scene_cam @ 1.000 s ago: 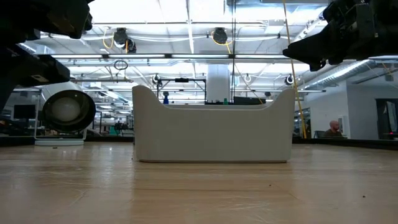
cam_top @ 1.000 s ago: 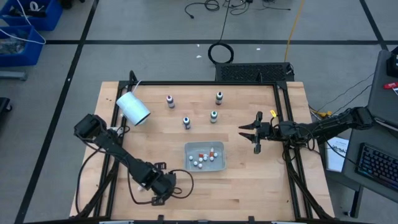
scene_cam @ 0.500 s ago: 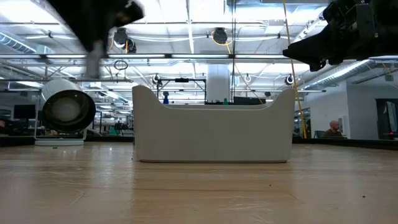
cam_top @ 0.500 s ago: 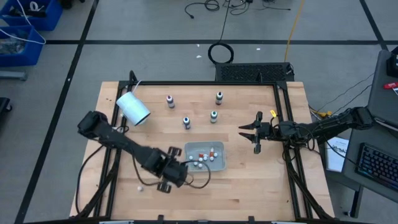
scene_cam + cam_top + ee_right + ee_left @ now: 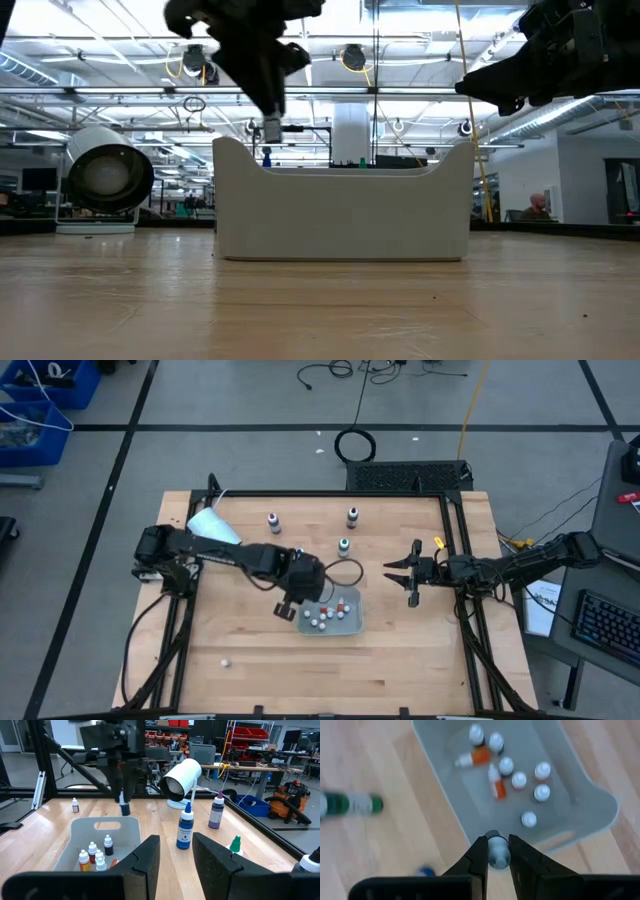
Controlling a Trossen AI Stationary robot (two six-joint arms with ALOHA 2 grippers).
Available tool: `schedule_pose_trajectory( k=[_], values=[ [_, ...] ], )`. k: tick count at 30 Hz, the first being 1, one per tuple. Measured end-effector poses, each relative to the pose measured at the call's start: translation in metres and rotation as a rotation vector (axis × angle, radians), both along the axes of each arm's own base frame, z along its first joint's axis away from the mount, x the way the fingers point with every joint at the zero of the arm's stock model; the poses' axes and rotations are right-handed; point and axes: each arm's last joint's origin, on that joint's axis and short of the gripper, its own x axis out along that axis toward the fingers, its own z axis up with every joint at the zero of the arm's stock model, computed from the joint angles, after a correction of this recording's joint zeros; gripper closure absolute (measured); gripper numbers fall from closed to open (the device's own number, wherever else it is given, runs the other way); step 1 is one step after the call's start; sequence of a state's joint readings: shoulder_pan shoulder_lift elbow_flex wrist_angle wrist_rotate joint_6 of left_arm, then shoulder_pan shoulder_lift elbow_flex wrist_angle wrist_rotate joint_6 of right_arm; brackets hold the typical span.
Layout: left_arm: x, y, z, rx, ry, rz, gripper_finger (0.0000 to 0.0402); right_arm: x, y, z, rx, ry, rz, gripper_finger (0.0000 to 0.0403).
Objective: Pick & Place food coloring
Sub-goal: Put the black food coloring bottle into the bin
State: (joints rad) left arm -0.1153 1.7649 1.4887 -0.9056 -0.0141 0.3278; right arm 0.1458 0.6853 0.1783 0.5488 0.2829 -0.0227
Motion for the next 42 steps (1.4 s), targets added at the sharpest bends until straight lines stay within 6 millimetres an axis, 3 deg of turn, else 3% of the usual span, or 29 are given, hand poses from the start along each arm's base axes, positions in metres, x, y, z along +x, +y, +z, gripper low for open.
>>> schedule_pose_trajectory(
  k=[7,16,26,34,42],
  values=[
    [0.011,0.016,-0.012,-0.026,0.003,-0.081,0.0345,0.000,0.000,0.000,0.000,0.001,0.000,0.0298],
    [0.023,0.014,-0.048,-0.053,0.104,-0.145,0.0345,0.000,0.000,-0.002,0.003,0.017,-0.002,0.0298],
    [0.031,0.011,-0.063,-0.131,0.116,-0.166,0.0346,0.000,0.000,-0.002,0.007,0.022,-0.003,0.0298],
    [0.039,0.011,-0.086,-0.131,0.151,-0.163,0.0346,0.000,0.000,-0.002,0.007,0.022,-0.003,0.0298],
    [0.042,0.012,-0.094,-0.102,0.159,-0.156,0.0346,0.000,0.000,-0.002,0.008,0.021,-0.003,0.0298]
  ],
)
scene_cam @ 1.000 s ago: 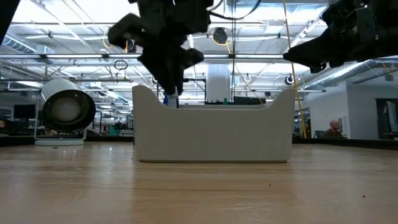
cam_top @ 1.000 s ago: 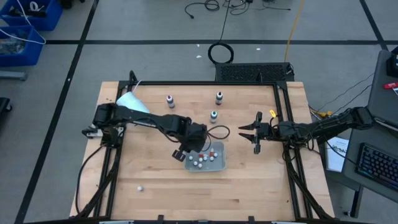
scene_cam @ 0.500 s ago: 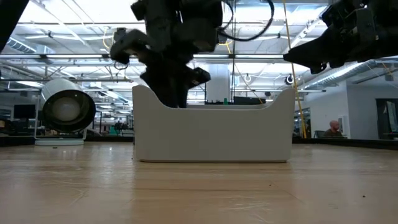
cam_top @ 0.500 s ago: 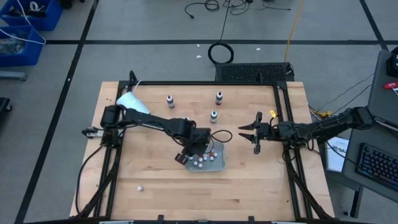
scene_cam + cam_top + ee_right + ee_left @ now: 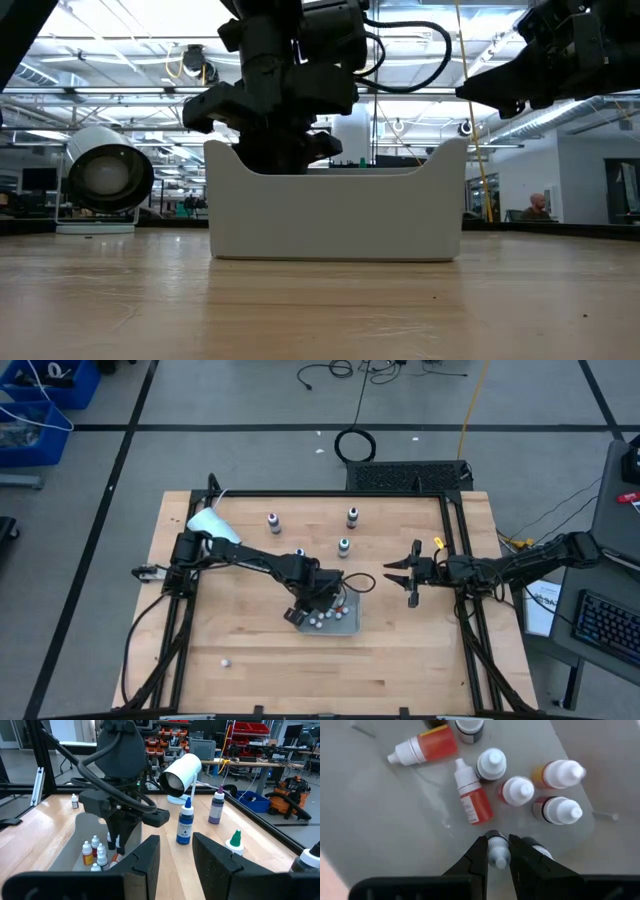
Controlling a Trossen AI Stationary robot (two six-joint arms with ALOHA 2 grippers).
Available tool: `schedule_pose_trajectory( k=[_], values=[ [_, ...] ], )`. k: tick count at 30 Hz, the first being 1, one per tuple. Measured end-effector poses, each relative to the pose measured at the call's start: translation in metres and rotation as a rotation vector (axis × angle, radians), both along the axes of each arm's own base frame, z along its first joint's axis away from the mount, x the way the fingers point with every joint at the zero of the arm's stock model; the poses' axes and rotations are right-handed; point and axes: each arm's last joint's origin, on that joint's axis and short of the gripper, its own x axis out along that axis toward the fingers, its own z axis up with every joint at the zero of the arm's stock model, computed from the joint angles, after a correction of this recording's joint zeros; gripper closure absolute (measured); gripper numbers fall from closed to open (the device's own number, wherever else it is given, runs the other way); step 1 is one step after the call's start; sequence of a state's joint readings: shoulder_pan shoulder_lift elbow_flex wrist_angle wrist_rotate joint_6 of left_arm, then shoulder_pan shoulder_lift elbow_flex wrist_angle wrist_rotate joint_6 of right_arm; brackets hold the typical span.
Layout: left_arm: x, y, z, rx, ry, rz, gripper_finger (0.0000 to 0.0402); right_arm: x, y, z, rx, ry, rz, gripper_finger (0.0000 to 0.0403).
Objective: Pick & Place food coloring
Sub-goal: Put the black food coloring bottle into the bin
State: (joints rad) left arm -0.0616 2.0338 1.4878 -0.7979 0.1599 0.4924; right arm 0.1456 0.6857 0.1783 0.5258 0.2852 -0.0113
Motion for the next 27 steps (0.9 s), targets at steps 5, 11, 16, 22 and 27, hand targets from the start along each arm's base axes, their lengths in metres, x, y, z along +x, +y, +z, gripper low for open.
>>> schedule_pose_trajectory(
  k=[5,11,16,22,27],
  values=[
    [0.000,0.000,0.000,-0.003,0.002,0.016,0.0330,0.000,0.000,0.000,0.000,0.000,0.000,0.0298],
    [0.000,0.000,0.001,-0.013,0.011,0.080,0.0266,0.000,0.000,0.000,0.000,0.000,0.000,0.0298],
    [0.000,0.000,0.002,-0.018,0.015,0.106,0.0230,0.000,0.000,0.000,0.000,0.000,0.000,0.0298],
    [0.003,-0.004,0.009,-0.025,0.006,0.122,0.0208,0.000,0.000,0.000,0.000,0.000,0.000,0.0298],
    [0.000,-0.007,0.015,0.006,0.020,0.133,0.0206,0.000,0.000,0.000,0.000,0.000,0.000,0.0298]
  ],
)
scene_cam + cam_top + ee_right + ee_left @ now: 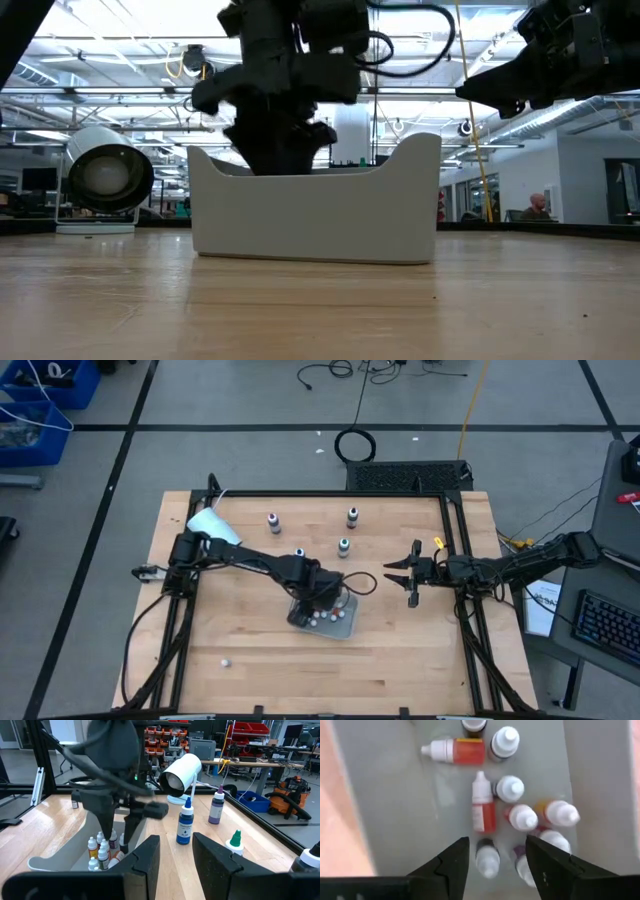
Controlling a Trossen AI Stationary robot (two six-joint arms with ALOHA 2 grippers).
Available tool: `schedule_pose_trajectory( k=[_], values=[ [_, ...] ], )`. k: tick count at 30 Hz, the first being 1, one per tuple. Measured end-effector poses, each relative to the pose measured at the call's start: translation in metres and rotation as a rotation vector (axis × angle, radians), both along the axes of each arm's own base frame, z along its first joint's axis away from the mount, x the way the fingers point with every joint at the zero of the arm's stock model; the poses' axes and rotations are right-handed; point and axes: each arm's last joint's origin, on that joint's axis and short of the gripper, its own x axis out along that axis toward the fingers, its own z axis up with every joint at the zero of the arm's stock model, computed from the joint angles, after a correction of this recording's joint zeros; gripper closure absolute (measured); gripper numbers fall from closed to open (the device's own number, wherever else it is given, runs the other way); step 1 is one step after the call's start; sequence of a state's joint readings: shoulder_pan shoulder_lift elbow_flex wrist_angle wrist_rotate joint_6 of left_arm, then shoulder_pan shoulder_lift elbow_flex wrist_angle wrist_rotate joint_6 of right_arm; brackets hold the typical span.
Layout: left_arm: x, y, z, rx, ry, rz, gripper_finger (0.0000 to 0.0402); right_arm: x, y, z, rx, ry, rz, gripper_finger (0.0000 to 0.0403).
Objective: Pick & Place food coloring
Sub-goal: Put the black food coloring bottle into the bin
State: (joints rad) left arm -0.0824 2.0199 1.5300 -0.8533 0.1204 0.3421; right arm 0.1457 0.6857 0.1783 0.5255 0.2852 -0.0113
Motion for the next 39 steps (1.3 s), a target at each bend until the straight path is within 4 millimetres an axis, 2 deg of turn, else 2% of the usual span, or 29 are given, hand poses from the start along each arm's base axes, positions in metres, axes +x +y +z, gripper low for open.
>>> schedule_pose_trajectory(
  k=[4,8,10,13,17,24,32,39],
  values=[
    [-0.012,-0.002,0.020,0.036,0.067,0.062,0.0213,0.000,0.000,0.000,0.000,0.000,0.000,0.0298],
    [-0.030,-0.001,0.048,0.009,0.096,0.199,0.0221,0.000,0.000,0.000,0.000,0.001,0.000,0.0298],
    [-0.042,-0.005,0.061,-0.023,0.094,0.295,0.0224,0.000,0.000,0.000,0.000,0.003,0.000,0.0298],
    [-0.062,-0.019,0.069,-0.053,0.119,0.421,0.0226,0.000,0.000,0.000,-0.001,0.004,0.001,0.0298],
    [-0.094,-0.046,0.061,-0.066,0.171,0.544,0.0223,0.000,0.000,0.000,-0.002,0.004,0.002,0.0298],
    [-0.152,-0.099,0.027,-0.079,0.293,0.735,0.0232,0.000,0.001,0.000,0.005,-0.005,0.029,0.0298],
    [-0.180,-0.139,0.021,-0.097,0.312,0.896,0.0254,0.000,0.002,0.004,0.020,-0.041,0.053,0.0298],
    [-0.199,-0.161,0.021,-0.091,0.261,1.093,0.0271,0.000,0.002,0.005,0.019,-0.048,0.054,0.0298]
  ],
)
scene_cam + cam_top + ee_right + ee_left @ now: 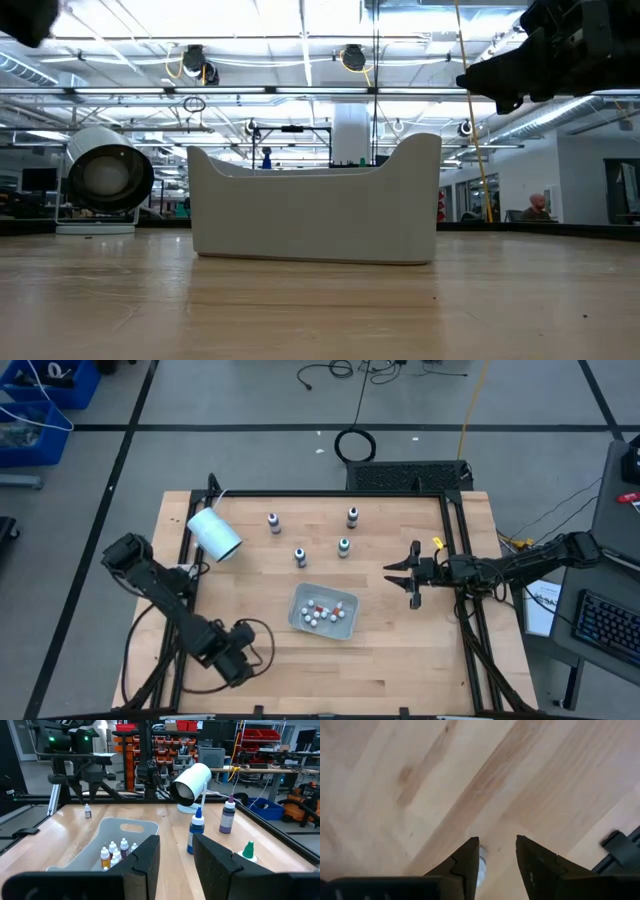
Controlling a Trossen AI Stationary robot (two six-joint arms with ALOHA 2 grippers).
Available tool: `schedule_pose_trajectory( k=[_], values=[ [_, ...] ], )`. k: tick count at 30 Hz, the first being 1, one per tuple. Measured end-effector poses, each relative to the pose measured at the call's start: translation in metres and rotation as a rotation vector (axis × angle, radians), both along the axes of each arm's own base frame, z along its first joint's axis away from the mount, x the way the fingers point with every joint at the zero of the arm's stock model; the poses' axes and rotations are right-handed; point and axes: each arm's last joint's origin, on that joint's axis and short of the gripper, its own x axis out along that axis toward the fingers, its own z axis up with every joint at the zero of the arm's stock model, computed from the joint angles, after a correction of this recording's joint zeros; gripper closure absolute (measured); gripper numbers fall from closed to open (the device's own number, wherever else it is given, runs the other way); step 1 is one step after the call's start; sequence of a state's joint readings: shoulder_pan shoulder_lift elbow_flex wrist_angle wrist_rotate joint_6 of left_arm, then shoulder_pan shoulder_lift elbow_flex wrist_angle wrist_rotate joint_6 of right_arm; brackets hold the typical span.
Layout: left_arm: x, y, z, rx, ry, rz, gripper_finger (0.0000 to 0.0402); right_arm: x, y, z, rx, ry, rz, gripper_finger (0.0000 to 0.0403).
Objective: Pick & Place food coloring
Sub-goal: Put the black food coloring bottle into the bin
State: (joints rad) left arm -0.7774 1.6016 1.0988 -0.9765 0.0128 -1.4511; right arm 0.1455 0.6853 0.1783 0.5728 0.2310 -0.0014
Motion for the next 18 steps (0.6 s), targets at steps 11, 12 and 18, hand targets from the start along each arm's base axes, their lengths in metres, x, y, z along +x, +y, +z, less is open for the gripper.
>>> schedule_pose_trajectory(
  k=[11,12,18],
  values=[
    [-0.026,-0.021,0.000,0.020,0.011,0.097,0.0261,0.000,0.000,0.003,-0.020,-0.028,0.000,0.0298],
    [-0.028,-0.022,-0.001,0.023,0.016,0.110,0.0259,0.000,0.000,0.003,-0.027,-0.032,0.000,0.0298],
    [-0.043,-0.020,-0.021,0.053,0.032,0.194,0.0247,0.000,0.000,0.007,-0.057,-0.066,-0.001,0.0298]
  ],
)
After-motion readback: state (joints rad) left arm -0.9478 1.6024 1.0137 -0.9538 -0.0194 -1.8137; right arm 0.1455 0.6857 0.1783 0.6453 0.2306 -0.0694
